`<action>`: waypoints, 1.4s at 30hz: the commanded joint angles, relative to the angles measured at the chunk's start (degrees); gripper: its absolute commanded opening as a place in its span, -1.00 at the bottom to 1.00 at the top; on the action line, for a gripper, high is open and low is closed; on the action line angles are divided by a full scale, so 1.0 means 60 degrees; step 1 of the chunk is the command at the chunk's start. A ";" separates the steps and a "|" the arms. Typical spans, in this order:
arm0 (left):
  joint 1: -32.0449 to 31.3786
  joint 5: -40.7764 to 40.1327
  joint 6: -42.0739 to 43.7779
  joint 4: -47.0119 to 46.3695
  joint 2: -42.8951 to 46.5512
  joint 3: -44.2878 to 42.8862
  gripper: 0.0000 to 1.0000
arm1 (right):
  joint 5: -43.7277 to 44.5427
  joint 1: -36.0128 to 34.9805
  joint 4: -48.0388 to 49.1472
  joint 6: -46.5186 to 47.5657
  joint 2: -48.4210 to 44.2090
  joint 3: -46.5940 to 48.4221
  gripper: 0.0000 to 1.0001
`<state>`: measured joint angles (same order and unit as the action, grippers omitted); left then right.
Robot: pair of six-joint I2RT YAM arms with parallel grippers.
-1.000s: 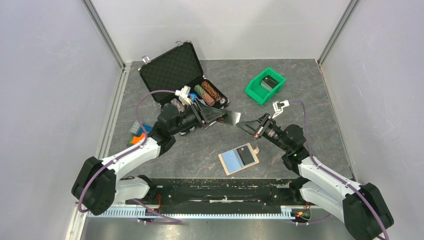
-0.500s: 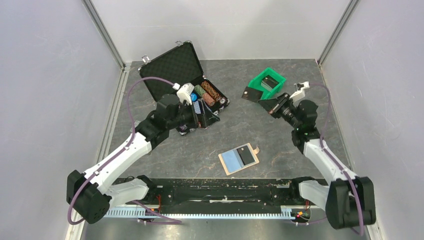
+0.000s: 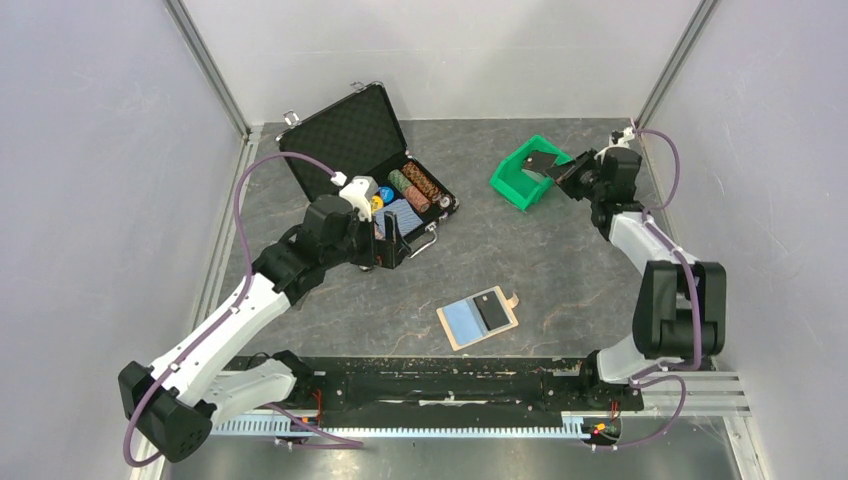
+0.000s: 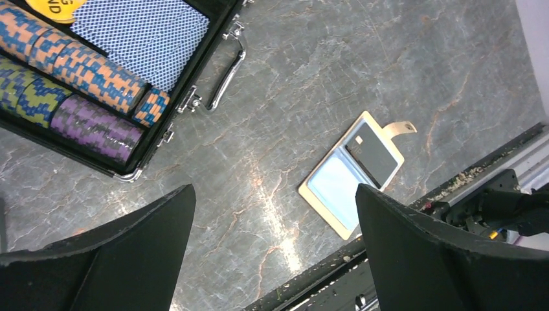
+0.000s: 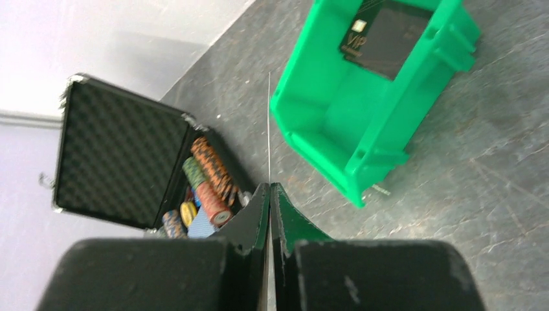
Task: Take the credit cards out of the card holder
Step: Place the credit card in the storage box.
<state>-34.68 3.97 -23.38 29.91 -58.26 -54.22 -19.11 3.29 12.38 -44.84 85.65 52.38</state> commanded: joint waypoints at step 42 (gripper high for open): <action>0.0034 -0.0397 0.0498 -0.0444 0.0928 0.0360 1.00 | 0.2043 0.0023 0.0755 -0.2135 0.4452 0.2981 -1.00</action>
<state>-34.68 1.87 -22.85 29.82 -53.82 -52.10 -8.03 3.38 14.63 -56.62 110.91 67.55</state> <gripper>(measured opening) 0.996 0.005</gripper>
